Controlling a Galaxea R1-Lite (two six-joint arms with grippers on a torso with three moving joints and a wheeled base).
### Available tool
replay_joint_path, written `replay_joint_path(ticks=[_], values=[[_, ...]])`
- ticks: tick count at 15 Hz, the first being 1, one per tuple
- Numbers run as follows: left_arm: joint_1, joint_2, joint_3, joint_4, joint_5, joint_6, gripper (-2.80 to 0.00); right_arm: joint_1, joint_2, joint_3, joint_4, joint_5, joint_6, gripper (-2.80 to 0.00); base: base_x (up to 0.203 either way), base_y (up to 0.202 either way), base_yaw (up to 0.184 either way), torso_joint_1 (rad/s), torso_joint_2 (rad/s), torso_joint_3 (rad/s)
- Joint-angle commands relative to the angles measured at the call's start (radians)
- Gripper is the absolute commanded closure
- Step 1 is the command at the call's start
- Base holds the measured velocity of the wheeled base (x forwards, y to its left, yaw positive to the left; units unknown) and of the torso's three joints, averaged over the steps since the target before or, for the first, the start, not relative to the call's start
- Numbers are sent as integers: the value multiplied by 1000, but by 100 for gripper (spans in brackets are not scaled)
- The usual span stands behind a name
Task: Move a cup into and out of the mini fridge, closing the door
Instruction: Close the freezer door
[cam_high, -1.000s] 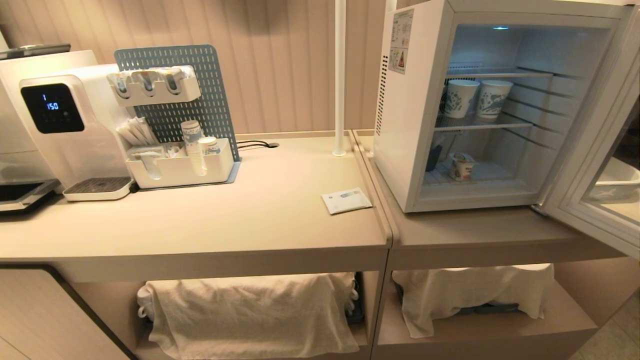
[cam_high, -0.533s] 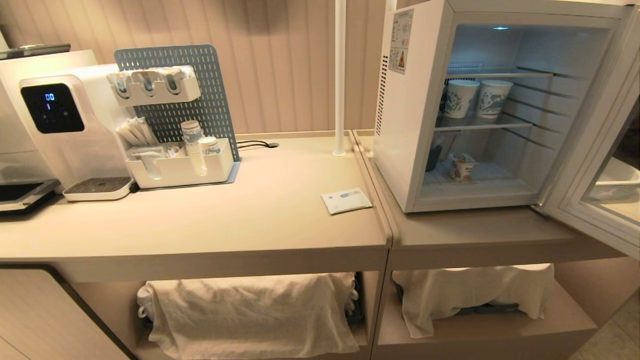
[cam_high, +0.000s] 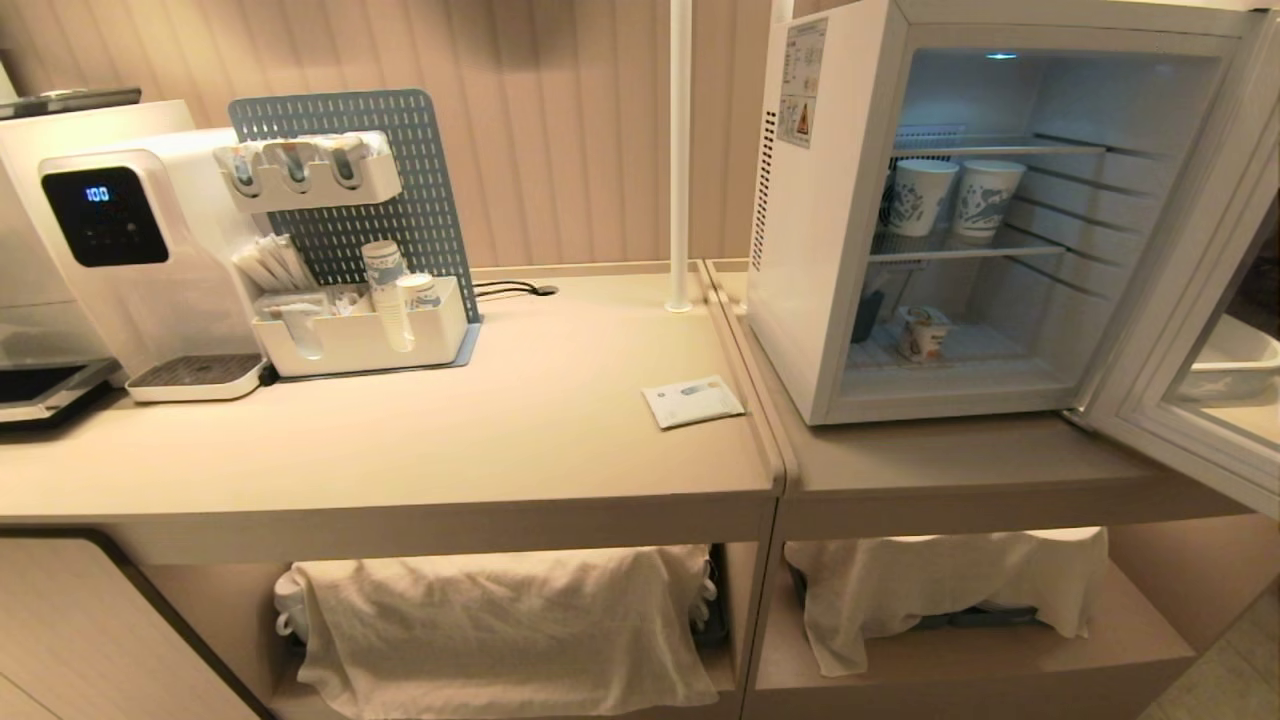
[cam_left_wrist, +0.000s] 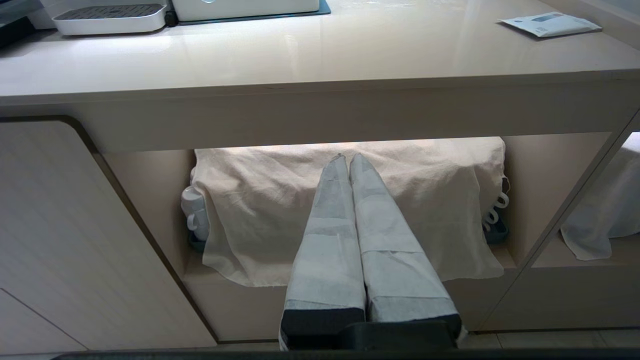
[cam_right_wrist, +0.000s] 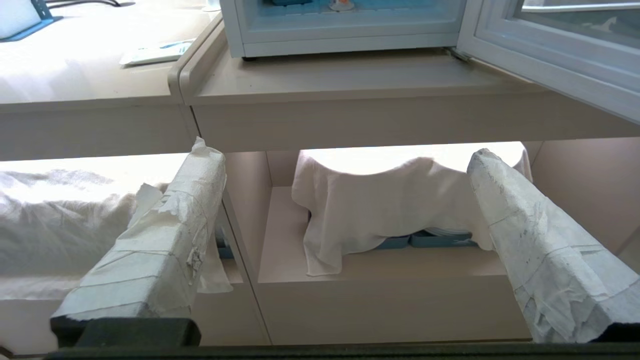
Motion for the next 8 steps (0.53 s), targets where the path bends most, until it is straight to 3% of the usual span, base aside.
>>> replay_joint_path(ticks=[1,4,8], values=[[0,0,0,0,0,0,0,0,0,9,-3,2,-3,-280,0,0,0,0,0,0],[0,1,0,0,0,0,0,-3,0,11,-2,10,-52,-280,0,0,0,0,0,0],[0,0,0,0,0,0,0,-3,-1,9,2,7,-47,-280,0,0,0,0,0,0]])
